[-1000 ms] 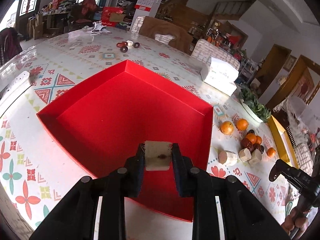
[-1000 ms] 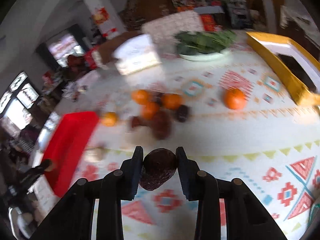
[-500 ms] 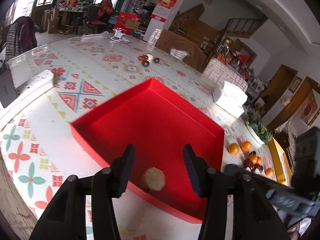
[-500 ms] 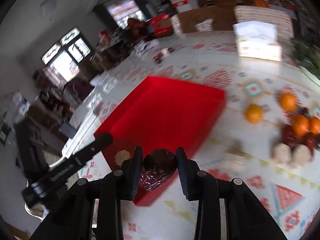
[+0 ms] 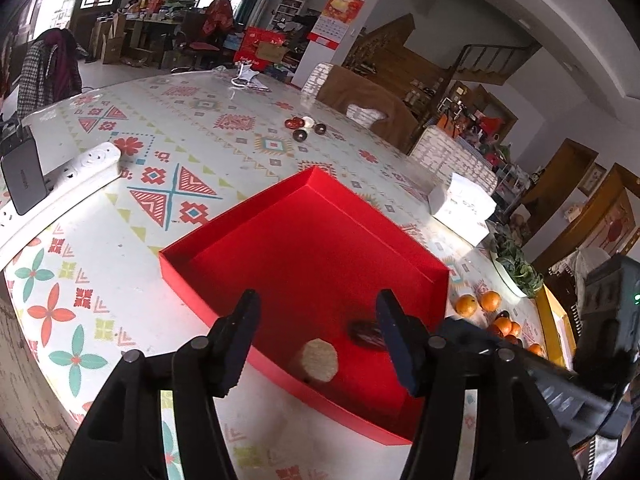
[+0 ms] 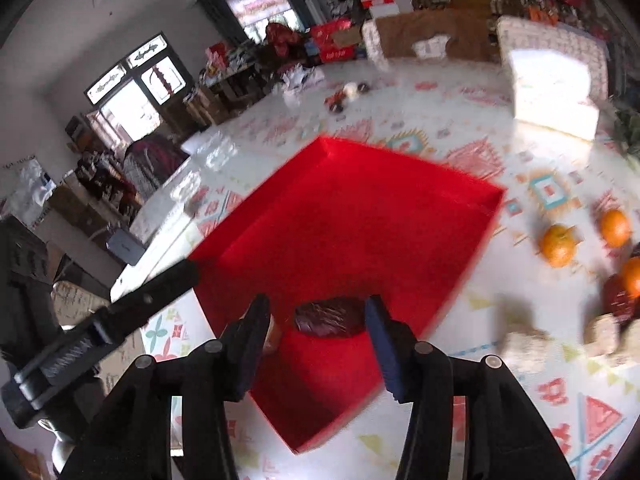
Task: Organize fruits
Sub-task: 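Carry the cube and date into the red tray and open both tools, then grasp a beige cylinder with the left tool while the right tool grasps a round beige cake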
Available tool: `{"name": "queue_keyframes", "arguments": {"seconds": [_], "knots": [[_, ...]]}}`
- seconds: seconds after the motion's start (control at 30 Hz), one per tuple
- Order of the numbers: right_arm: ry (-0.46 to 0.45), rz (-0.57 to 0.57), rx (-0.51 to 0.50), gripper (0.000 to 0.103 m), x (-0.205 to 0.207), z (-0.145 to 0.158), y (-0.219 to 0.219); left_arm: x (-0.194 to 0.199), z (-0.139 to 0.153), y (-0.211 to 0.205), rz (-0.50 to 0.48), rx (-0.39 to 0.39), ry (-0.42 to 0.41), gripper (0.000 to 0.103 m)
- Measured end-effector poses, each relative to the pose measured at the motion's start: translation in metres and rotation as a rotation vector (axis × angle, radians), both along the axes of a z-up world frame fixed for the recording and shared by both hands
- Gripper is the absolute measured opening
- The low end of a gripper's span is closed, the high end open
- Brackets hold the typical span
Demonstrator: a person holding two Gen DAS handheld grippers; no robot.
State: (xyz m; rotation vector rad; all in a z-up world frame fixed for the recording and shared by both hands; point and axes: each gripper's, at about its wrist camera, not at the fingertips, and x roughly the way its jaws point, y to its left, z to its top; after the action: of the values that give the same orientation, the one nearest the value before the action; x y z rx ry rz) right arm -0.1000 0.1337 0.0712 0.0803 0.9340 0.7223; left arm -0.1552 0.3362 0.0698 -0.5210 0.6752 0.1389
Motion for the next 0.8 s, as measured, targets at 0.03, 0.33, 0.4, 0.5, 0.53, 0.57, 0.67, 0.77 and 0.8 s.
{"name": "queue_keyframes", "arguments": {"seconds": [0.03, 0.33, 0.4, 0.5, 0.53, 0.57, 0.67, 0.77, 0.8], "knots": [[-0.015, -0.02, 0.01, 0.055, 0.0, 0.006, -0.011, -0.001, 0.003, -0.003, -0.007, 0.006, -0.007, 0.061], [-0.18, -0.315, 0.017, 0.074, -0.008, 0.039, -0.145, -0.001, 0.019, -0.043, -0.081, 0.047, -0.031, 0.067], [-0.143, -0.386, 0.008, 0.075, -0.006, 0.034, -0.178, 0.001, 0.02, -0.056, -0.106, 0.058, -0.03, 0.067], [-0.064, -0.471, 0.019, 0.075, -0.004, 0.02, -0.223, 0.005, 0.02, -0.079, -0.153, 0.074, -0.028, 0.068], [-0.048, -0.495, 0.01, 0.075, -0.004, 0.015, -0.235, 0.007, 0.02, -0.089, -0.173, 0.082, -0.023, 0.068], [-0.035, -0.514, -0.007, 0.075, -0.004, 0.01, -0.243, 0.009, 0.019, -0.097, -0.191, 0.088, -0.019, 0.068], [0.02, -0.536, -0.037, 0.075, -0.002, -0.007, -0.264, 0.019, 0.013, -0.128, -0.269, 0.117, 0.005, 0.069], [0.033, -0.496, -0.039, 0.074, -0.002, -0.014, -0.262, 0.027, 0.004, -0.155, -0.338, 0.145, 0.036, 0.069], [0.026, -0.481, -0.047, 0.074, -0.002, -0.015, -0.259, 0.03, 0.0, -0.164, -0.362, 0.156, 0.05, 0.069]]}}
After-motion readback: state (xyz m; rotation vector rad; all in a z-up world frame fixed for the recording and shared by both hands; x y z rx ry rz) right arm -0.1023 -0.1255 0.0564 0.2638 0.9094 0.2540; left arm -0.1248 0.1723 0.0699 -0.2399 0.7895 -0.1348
